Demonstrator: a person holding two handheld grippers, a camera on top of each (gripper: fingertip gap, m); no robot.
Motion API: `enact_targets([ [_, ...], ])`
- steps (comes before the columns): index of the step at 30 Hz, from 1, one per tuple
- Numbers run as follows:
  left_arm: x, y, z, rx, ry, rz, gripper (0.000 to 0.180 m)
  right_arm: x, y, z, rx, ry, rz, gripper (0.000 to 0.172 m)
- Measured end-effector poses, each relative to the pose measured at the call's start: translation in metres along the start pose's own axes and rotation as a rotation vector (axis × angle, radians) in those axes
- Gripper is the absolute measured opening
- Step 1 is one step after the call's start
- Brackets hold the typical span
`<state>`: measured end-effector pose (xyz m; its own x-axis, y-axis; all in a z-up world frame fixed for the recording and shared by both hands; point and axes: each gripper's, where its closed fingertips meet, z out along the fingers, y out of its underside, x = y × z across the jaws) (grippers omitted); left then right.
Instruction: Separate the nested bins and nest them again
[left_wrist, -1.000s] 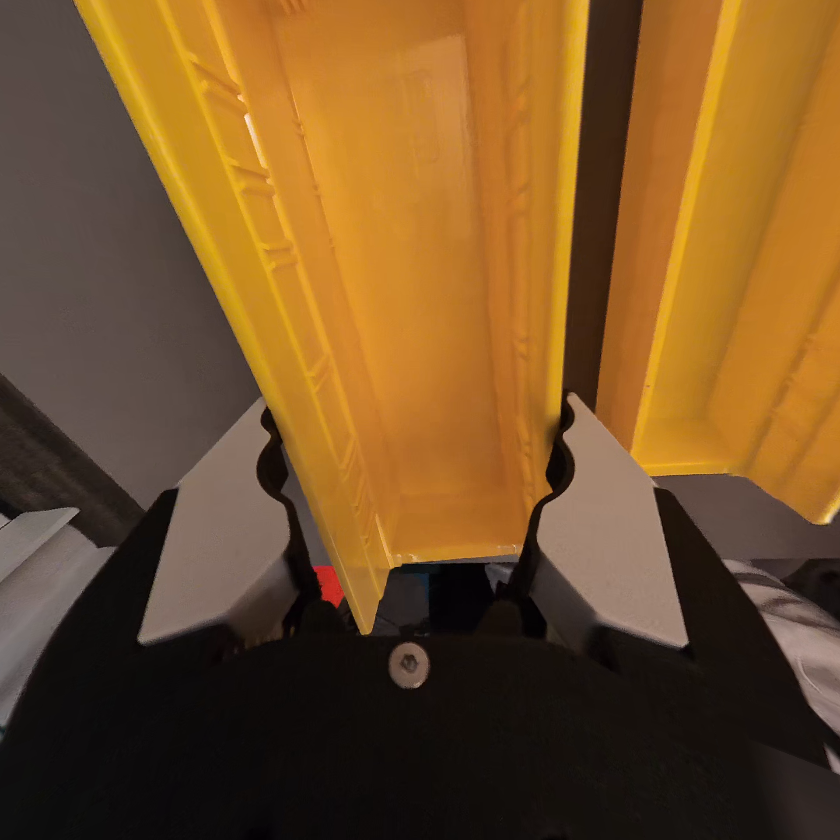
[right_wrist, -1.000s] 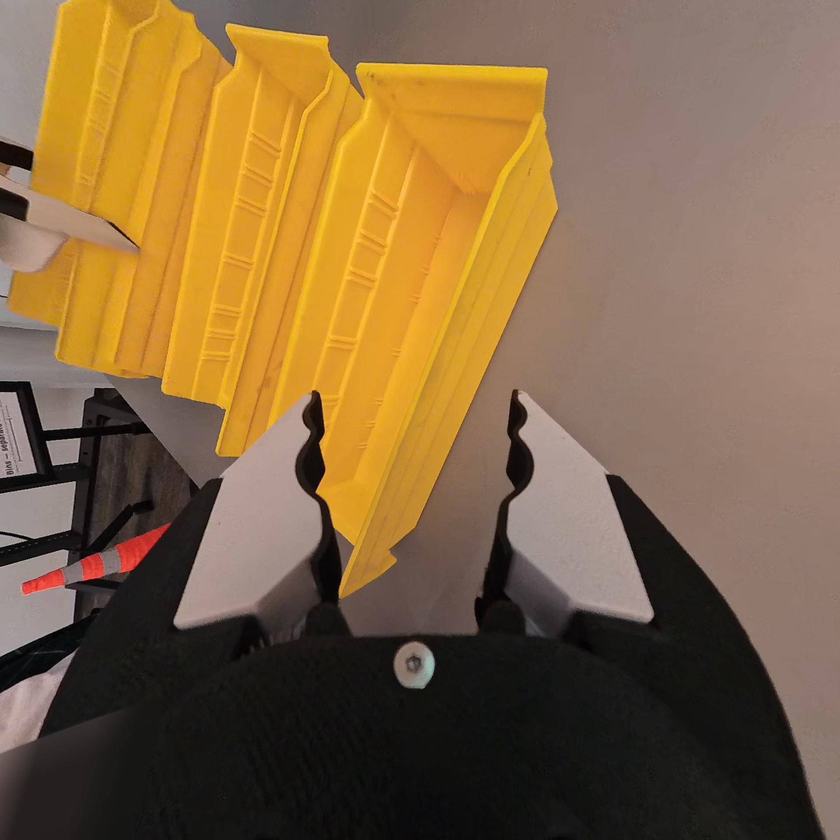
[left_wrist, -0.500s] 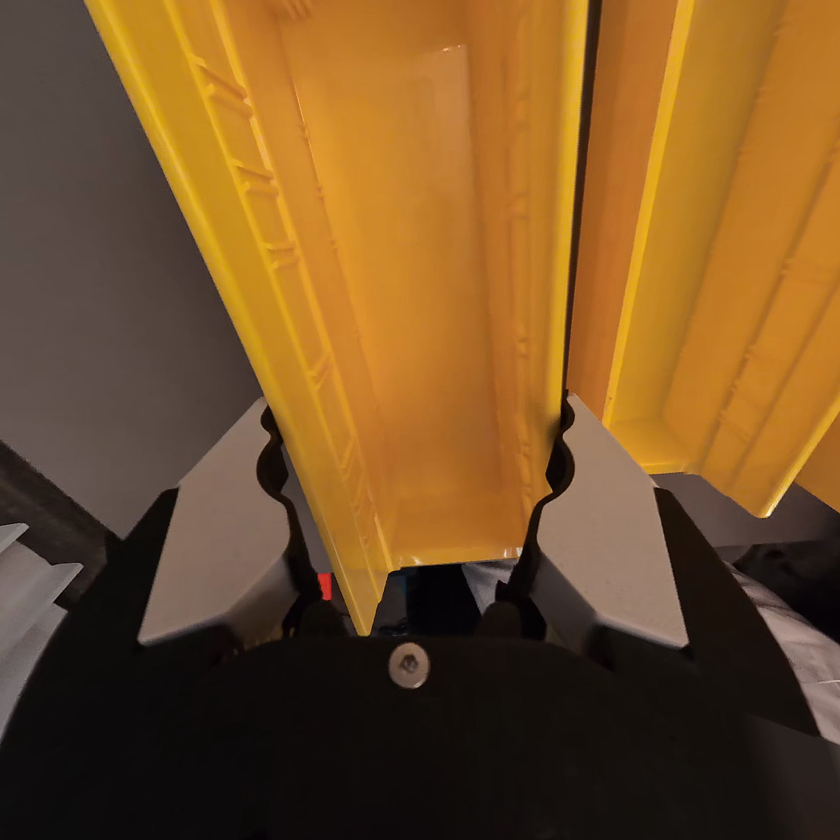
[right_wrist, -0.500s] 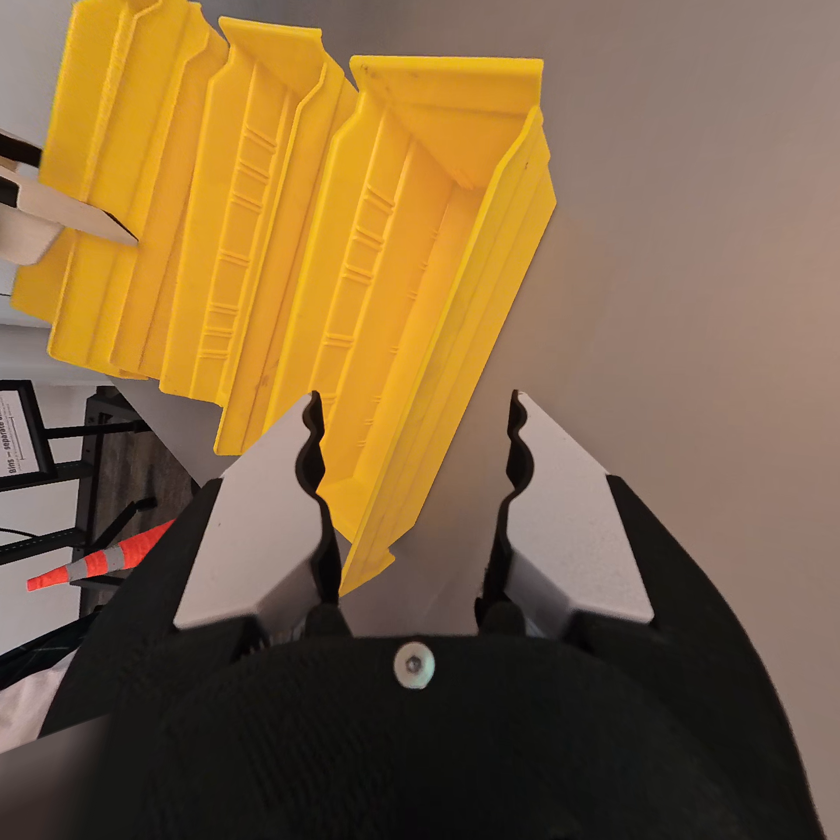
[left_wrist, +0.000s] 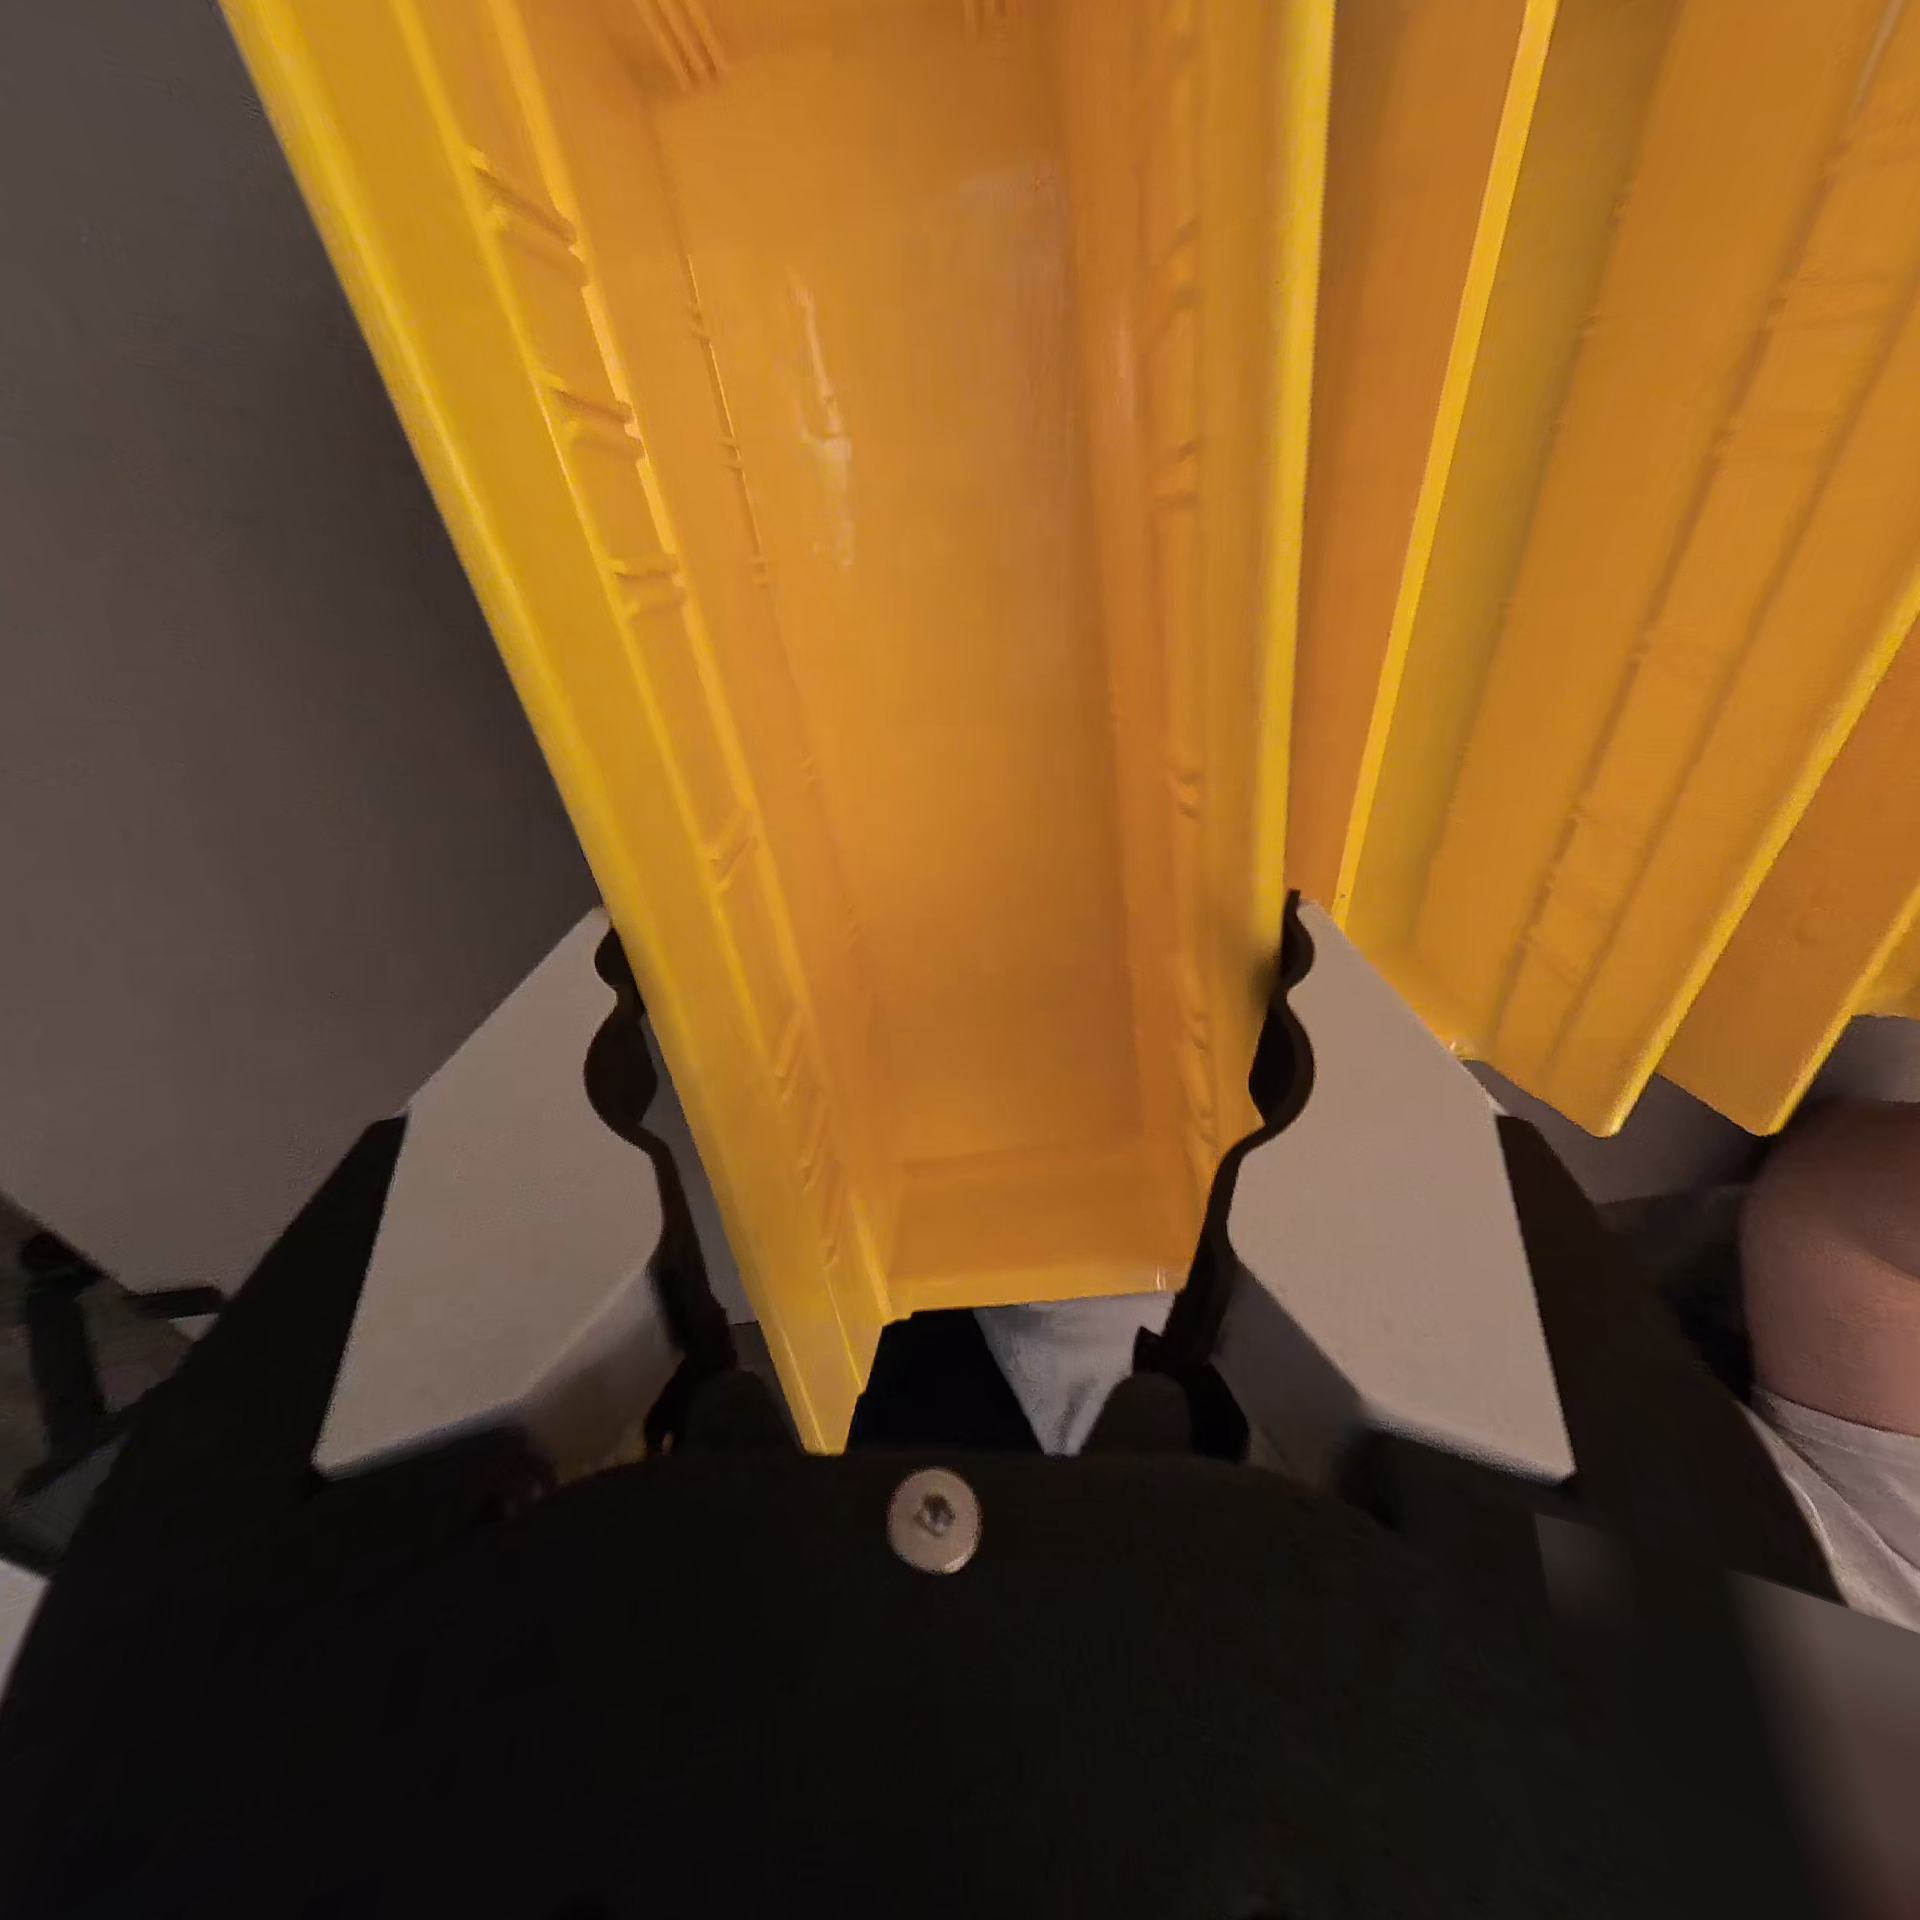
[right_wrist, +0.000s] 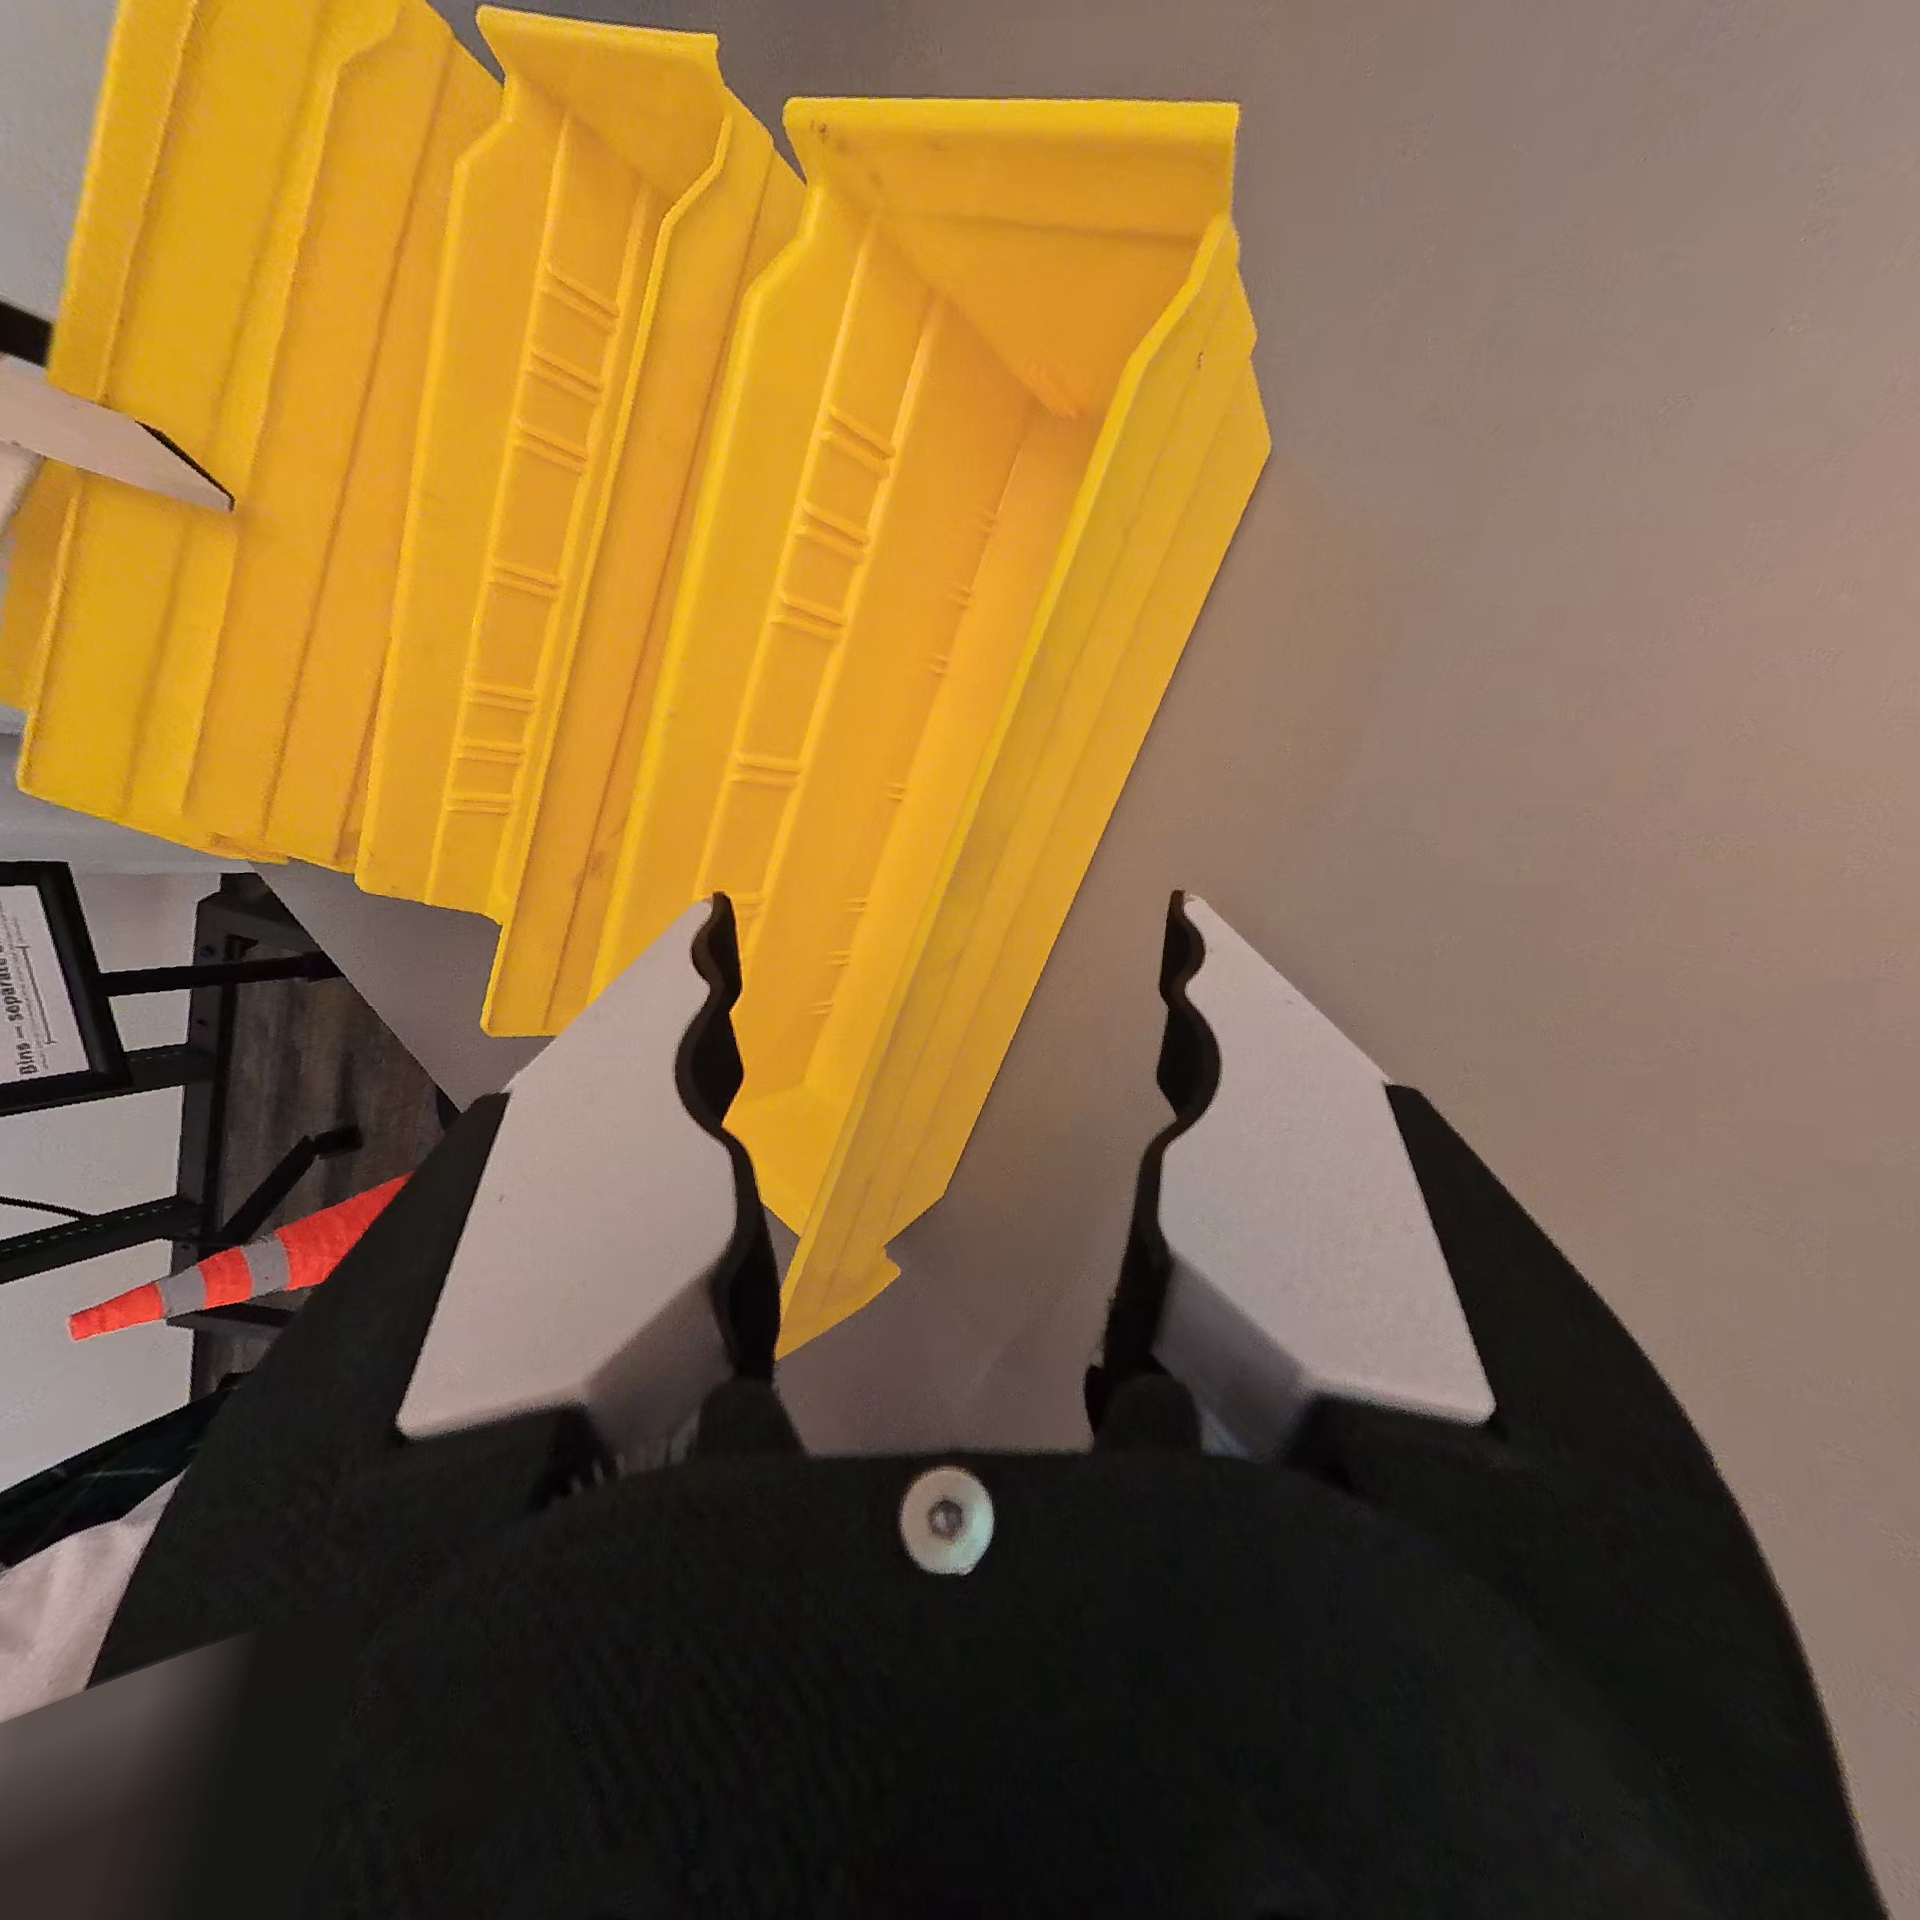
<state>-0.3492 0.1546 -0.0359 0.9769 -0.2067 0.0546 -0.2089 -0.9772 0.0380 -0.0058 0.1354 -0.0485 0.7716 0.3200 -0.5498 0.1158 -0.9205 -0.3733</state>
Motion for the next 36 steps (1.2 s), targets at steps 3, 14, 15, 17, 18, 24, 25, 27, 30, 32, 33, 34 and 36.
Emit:
enact_targets([
  [3, 0.000, 0.004, 0.007, -0.018, 0.021, -0.008, 0.119, 0.000, 0.000, 0.000, -0.001, -0.001, 0.000, 0.082],
  [14, -0.012, 0.004, 0.007, -0.045, -0.103, 0.041, 0.117, 0.001, 0.001, 0.004, -0.019, 0.005, 0.003, 0.081],
  [15, -0.015, 0.004, 0.006, -0.050, -0.137, 0.061, 0.117, 0.001, 0.002, 0.004, -0.021, 0.005, 0.003, 0.081],
  [17, -0.017, 0.003, 0.002, -0.056, -0.186, 0.089, 0.117, 0.001, 0.003, 0.005, -0.027, 0.006, 0.002, 0.081],
  [18, -0.017, 0.002, 0.000, -0.055, -0.198, 0.095, 0.117, 0.001, 0.003, 0.006, -0.029, 0.006, 0.002, 0.081],
  [24, -0.006, -0.002, -0.020, -0.047, -0.158, 0.103, 0.118, 0.001, 0.003, 0.005, -0.027, 0.006, 0.003, 0.081],
  [25, -0.005, -0.003, -0.022, -0.041, -0.150, 0.102, 0.118, 0.001, 0.003, 0.005, -0.028, 0.004, 0.003, 0.081],
  [27, -0.006, -0.005, -0.019, -0.029, -0.143, 0.099, 0.118, 0.002, 0.004, 0.006, -0.033, 0.000, 0.004, 0.081],
  [30, -0.013, 0.004, -0.003, -0.077, -0.162, 0.089, 0.117, 0.003, 0.005, 0.006, -0.037, 0.002, 0.008, 0.082],
  [32, -0.014, 0.005, -0.003, -0.088, -0.181, 0.104, 0.117, 0.002, 0.004, 0.005, -0.032, 0.003, 0.006, 0.081],
  [33, -0.013, 0.002, -0.006, -0.073, -0.182, 0.114, 0.118, 0.002, 0.004, 0.005, -0.031, 0.004, 0.005, 0.081],
  [34, -0.010, -0.002, -0.011, -0.051, -0.178, 0.120, 0.119, 0.002, 0.004, 0.005, -0.033, 0.003, 0.004, 0.081],
  [36, -0.007, -0.003, -0.014, -0.037, -0.158, 0.107, 0.119, 0.002, 0.005, 0.006, -0.041, 0.002, 0.003, 0.081],
])
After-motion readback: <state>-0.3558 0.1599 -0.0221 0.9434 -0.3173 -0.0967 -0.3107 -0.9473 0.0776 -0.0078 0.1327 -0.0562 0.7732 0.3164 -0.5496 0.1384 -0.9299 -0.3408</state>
